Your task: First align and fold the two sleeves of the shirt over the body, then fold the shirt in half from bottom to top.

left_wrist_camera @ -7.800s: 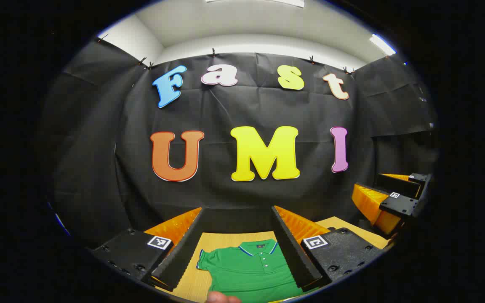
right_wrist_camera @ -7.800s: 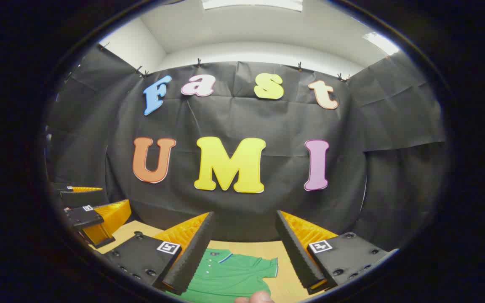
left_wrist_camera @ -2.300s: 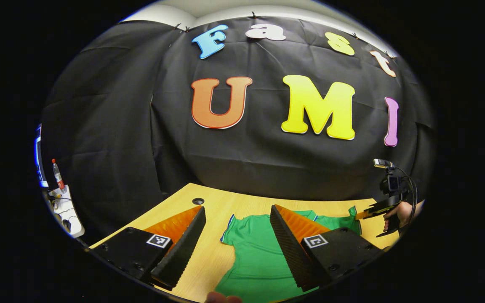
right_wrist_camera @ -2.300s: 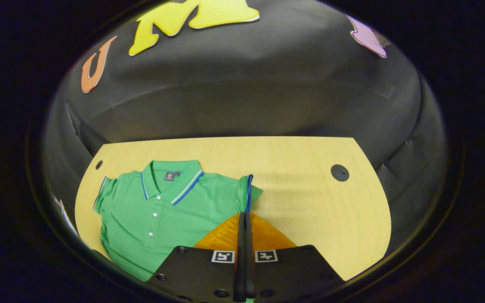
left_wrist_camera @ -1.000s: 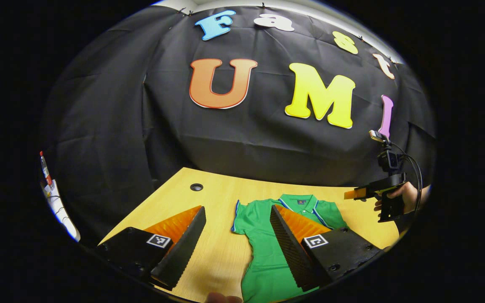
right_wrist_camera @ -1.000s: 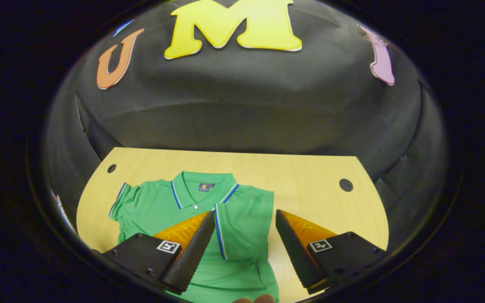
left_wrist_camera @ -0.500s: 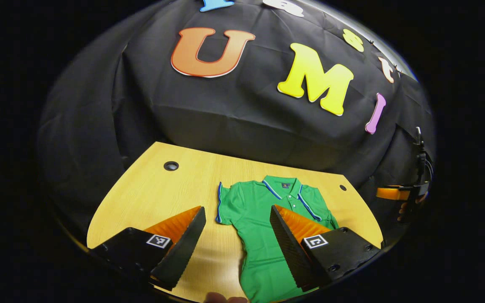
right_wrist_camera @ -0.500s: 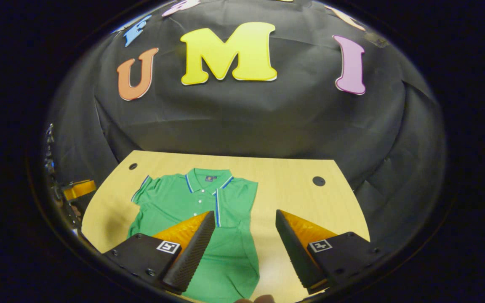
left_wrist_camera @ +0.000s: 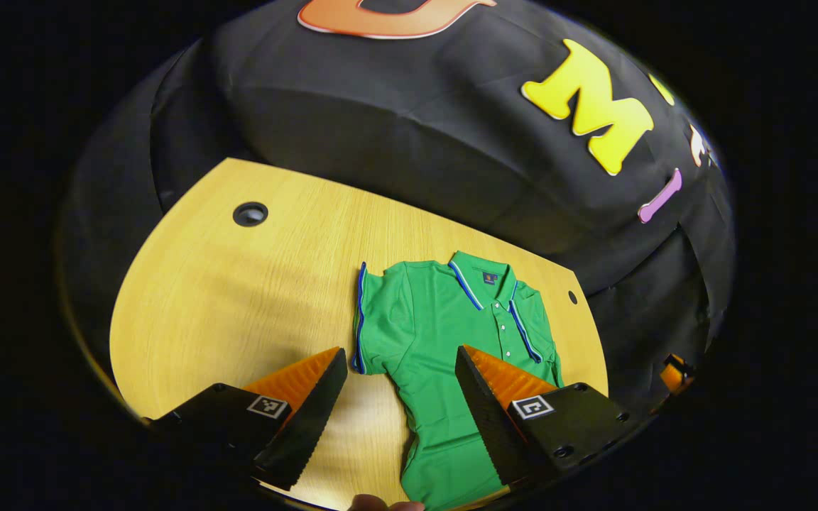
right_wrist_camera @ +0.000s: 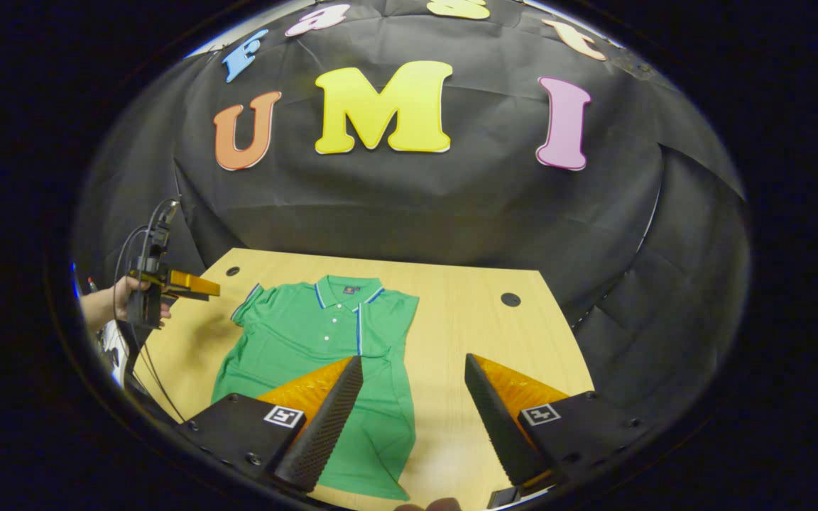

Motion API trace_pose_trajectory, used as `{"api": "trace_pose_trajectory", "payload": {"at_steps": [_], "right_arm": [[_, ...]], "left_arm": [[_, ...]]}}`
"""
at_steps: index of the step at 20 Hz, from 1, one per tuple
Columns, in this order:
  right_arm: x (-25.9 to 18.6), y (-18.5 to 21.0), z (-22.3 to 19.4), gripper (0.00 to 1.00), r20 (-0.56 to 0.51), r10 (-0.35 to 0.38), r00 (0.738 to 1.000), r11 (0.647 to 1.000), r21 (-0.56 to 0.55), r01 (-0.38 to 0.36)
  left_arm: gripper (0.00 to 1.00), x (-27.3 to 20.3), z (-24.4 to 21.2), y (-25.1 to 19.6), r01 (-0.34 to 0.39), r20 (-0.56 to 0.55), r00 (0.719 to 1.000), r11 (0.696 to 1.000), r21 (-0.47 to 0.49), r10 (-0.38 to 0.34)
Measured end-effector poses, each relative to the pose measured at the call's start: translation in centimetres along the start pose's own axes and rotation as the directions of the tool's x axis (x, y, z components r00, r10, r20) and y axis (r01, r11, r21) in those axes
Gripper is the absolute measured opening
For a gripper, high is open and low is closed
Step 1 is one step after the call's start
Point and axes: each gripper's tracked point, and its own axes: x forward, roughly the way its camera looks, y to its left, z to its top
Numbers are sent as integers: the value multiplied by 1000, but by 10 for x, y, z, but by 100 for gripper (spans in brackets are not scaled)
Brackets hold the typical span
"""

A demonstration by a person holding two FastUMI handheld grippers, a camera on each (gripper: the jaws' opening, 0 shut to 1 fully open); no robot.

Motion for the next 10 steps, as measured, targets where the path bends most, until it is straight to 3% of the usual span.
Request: {"api": "trace_pose_trajectory", "payload": {"at_steps": [5, 10], "right_arm": [[-10, -4, -28, 92, -51, 12, 999, 998, 60, -9], [-16, -17, -53, 95, -98, -4, 995, 993, 118, 16]], "left_arm": [[98, 41, 3, 21, 1, -160, 987, 1000, 31, 4], [96, 75, -5, 41, -31, -302, 952, 998, 59, 47]]}}
